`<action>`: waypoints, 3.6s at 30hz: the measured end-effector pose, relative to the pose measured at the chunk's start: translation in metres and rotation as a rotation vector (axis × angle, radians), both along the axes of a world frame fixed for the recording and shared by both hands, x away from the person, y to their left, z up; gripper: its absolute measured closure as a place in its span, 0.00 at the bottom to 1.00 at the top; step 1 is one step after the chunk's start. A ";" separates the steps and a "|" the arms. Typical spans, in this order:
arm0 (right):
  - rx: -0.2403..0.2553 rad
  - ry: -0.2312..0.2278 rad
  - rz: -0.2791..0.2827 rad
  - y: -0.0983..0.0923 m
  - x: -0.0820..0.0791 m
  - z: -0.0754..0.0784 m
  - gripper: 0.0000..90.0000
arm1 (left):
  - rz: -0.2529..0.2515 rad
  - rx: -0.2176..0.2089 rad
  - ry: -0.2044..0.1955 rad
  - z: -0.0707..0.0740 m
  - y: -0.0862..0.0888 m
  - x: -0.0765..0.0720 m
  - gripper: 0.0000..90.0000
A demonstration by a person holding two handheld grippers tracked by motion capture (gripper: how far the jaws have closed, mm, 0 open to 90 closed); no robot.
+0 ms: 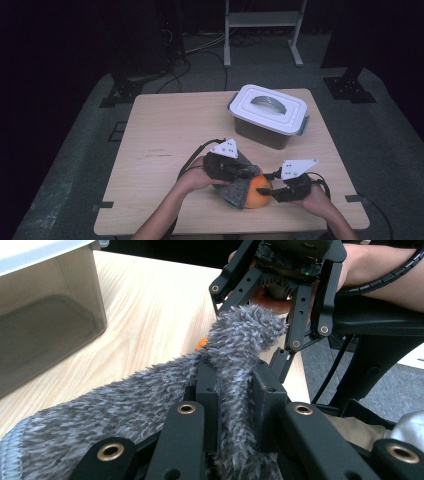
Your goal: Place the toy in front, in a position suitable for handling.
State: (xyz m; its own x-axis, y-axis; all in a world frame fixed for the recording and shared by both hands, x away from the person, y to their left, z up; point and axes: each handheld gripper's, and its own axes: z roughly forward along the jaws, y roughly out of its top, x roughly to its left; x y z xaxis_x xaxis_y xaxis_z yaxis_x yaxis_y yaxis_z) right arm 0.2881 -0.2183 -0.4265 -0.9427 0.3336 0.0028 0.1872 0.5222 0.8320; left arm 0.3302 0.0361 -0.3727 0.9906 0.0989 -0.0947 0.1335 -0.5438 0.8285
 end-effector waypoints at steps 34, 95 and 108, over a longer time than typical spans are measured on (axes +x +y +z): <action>-0.042 0.053 -0.090 0.023 0.000 0.020 0.42 | 0.048 0.023 0.031 -0.007 0.016 -0.006 0.86; -0.018 -0.089 0.197 0.039 0.000 0.014 0.61 | 0.047 -0.019 0.129 -0.004 0.055 -0.012 0.84; -0.006 -0.047 0.200 0.037 0.003 0.010 0.57 | 0.074 -0.055 0.178 -0.017 0.076 -0.008 0.84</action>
